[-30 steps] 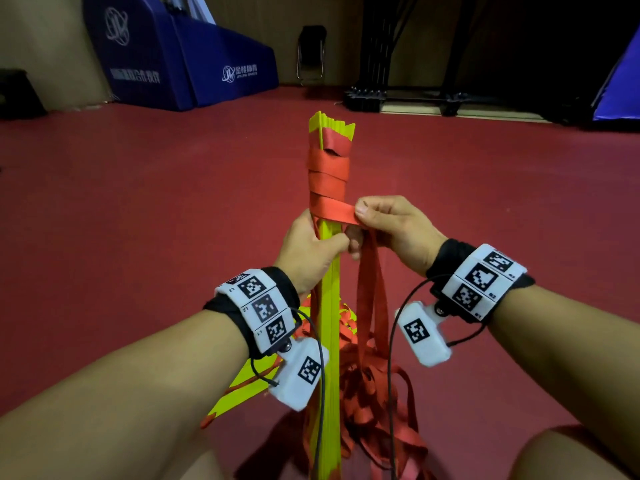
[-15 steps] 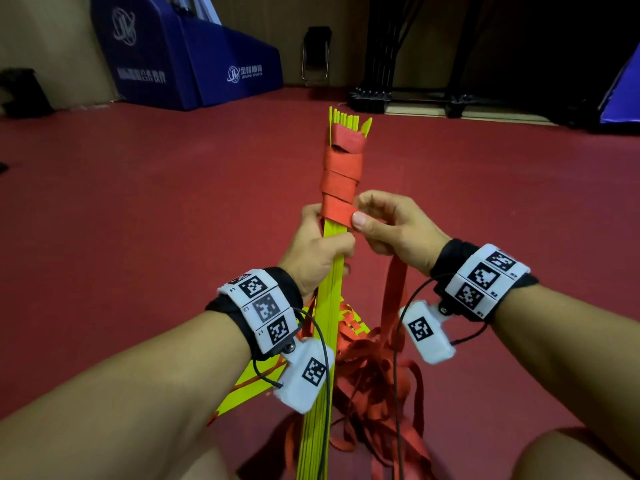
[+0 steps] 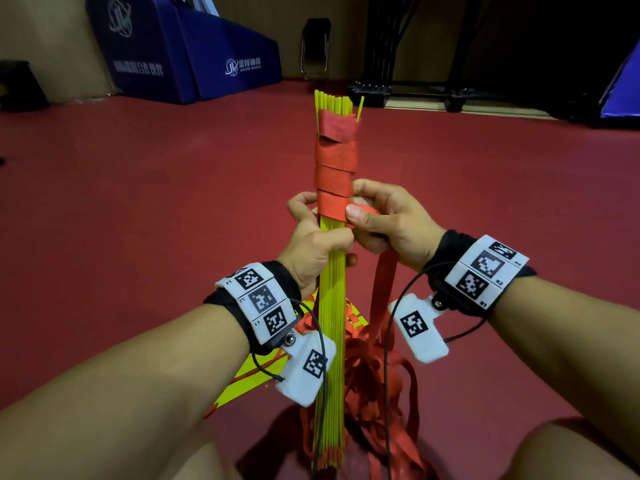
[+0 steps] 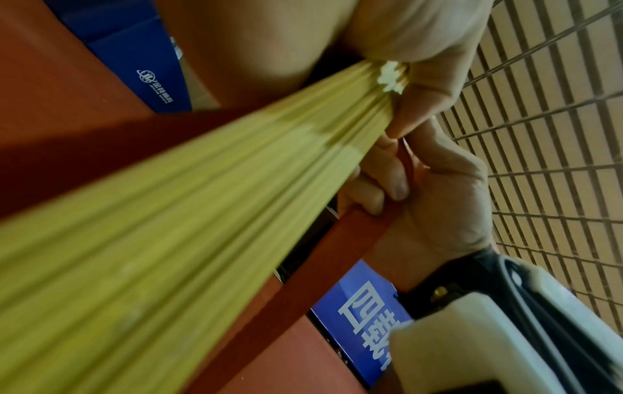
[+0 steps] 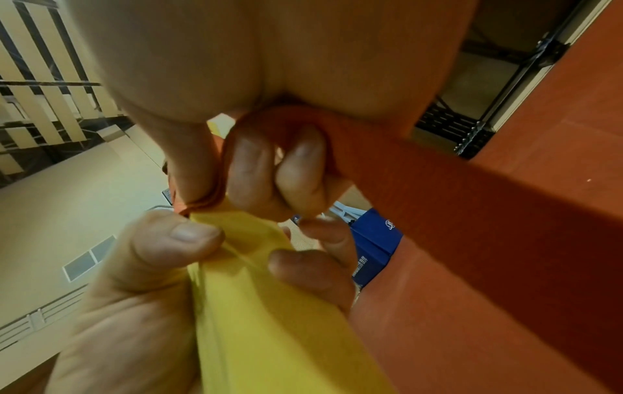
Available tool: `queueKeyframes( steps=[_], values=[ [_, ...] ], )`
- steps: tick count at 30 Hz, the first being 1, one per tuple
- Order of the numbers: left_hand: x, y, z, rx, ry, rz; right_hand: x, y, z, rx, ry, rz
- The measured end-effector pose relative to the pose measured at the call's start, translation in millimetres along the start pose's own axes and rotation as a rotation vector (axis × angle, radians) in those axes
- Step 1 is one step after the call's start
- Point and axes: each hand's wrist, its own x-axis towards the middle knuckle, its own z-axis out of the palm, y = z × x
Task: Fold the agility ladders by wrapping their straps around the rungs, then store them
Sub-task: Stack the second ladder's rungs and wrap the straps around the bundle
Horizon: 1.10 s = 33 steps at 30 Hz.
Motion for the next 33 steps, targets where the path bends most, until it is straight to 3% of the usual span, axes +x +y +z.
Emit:
queueKeyframes(
  steps=[7, 16, 23, 29, 33],
  values=[
    [-5.9, 5.1, -0.8, -0.025, -0.104, -0.074, -0.5, 0.5, 0.7, -0.043, 0.042, 0.065],
    [6.7, -12.0, -12.1, 0.368, 0.08, 0.021, 1.6, 3.6, -2.0, -0.183, 0.158, 0.163],
    [5.9, -11.8, -14.3, 0.514, 0.057, 0.072, 3.8, 7.8, -8.2, -0.228, 0.231, 0.204],
    [11.3, -16.5, -14.6, 0.643, 0.056, 0.111, 3.8, 12.8, -13.5, -0.621, 0.311, 0.111],
    [13.9, -21.1, -14.9, 0.56, 0.021, 0.109, 2.0, 7.3, -15.8, -0.779, 0.337, 0.072]
  ],
)
